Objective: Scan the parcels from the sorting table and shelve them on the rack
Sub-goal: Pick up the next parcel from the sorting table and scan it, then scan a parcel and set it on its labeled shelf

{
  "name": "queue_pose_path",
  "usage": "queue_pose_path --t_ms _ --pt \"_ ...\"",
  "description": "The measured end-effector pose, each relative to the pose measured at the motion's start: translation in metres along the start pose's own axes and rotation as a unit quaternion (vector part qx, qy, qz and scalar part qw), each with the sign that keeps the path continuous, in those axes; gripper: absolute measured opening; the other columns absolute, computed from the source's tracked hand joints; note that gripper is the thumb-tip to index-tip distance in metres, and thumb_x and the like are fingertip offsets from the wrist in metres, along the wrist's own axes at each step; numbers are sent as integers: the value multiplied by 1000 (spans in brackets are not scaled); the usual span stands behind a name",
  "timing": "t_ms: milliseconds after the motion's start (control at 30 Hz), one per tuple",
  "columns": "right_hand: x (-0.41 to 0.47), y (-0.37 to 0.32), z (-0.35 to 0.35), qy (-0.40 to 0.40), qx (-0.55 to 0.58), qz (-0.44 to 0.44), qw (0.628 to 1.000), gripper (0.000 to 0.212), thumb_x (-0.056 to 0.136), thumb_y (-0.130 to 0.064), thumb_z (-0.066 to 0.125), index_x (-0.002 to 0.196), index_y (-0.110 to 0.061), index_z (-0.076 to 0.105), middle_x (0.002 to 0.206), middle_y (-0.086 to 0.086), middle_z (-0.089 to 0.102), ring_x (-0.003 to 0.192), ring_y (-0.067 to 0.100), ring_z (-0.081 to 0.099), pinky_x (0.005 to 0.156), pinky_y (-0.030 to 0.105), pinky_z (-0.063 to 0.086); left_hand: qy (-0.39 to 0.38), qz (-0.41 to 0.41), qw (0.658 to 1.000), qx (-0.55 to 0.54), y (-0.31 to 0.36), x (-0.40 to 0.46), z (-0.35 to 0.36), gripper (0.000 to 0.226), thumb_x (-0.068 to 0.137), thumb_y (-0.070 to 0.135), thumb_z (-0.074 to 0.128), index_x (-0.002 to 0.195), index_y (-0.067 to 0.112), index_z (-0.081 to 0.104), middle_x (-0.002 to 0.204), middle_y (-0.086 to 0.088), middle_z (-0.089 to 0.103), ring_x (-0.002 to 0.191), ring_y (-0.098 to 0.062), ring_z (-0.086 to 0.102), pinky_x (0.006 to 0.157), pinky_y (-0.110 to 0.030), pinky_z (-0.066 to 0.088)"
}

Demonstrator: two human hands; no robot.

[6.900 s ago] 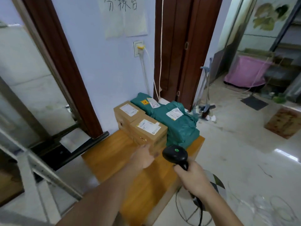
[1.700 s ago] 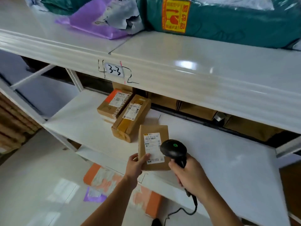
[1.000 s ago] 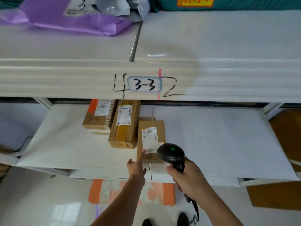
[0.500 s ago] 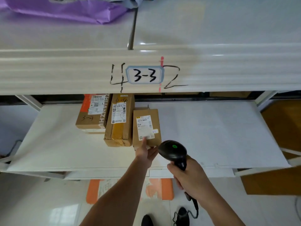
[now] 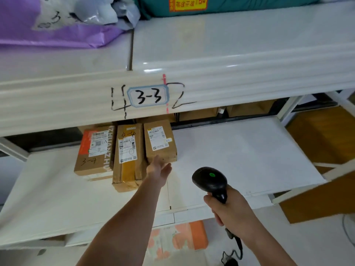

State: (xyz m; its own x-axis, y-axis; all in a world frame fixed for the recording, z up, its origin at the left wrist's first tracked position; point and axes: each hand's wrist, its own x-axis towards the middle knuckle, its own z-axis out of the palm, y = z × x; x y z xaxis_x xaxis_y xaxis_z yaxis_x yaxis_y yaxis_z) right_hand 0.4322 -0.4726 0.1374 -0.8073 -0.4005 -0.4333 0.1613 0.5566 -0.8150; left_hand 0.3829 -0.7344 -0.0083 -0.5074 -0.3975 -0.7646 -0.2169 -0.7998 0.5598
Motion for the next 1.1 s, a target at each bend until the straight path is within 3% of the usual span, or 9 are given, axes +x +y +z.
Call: queue_pose_path --t_ms 67,133,267,367,567,733,900,1000,1100 --pt "-5 -7 -8 8 27 1 1000 9 91 -20 63 88 -13 58 58 2 54 46 14 49 49 21 44 -6 27 990 140 -4 -5 -1 18 104 34 65 109 17 62 122 -13 65 110 -33 69 100 -46 58" --pt "-10 -11 -19 17 47 1 999 11 91 -18 62 91 -9 57 60 3 53 48 15 48 49 23 44 -11 82 935 346 -10 -12 5 28 103 41 63 120 18 63 131 -11 65 116 -34 66 105 -50 55" --pt "-25 -9 -53 41 78 5 996 10 92 -16 61 94 -7 58 63 3 52 53 17 48 50 24 45 -66 218 630 742 -29 -48 32 64 105 59 49 155 20 46 152 -6 57 141 -30 54 112 -37 44" --pt "-41 2 -91 68 102 11 992 10 92 -17 62 94 -9 58 63 3 52 53 17 48 52 27 45 -114 264 519 805 -44 -77 79 79 102 69 46 161 18 39 163 -6 47 149 -27 46 120 -38 39" --pt "-80 34 -190 149 139 20 979 8 94 -17 62 98 -12 58 63 8 52 52 18 48 48 27 42 -246 282 416 829 -107 -135 225 87 99 72 49 167 23 27 174 1 25 159 -21 27 128 -39 26" --pt "-126 76 -268 241 178 27 954 5 93 -16 62 95 -12 60 59 6 51 48 15 47 46 25 41 -316 312 365 818 -189 -188 338 75 99 67 54 162 28 38 167 2 42 147 -25 47 120 -42 39" --pt "-177 126 -333 350 176 44 919 3 90 -18 63 92 -16 62 55 1 56 46 15 52 46 26 43 -418 297 328 793 -278 -235 417 56 92 73 59 136 38 60 142 5 64 121 -18 62 107 -43 52" --pt "-203 150 -361 395 175 41 901 7 85 -21 65 87 -17 60 58 1 55 50 18 53 53 35 44 -438 316 258 801 -326 -241 457 60 84 88 48 120 42 61 127 9 68 115 -17 63 104 -45 55" --pt "-216 168 -387 422 192 55 884 7 86 -21 64 85 -17 58 56 1 54 48 16 52 53 33 43 -447 332 217 802 -358 -260 494 78 86 90 44 141 36 56 145 2 63 125 -24 62 107 -46 52"
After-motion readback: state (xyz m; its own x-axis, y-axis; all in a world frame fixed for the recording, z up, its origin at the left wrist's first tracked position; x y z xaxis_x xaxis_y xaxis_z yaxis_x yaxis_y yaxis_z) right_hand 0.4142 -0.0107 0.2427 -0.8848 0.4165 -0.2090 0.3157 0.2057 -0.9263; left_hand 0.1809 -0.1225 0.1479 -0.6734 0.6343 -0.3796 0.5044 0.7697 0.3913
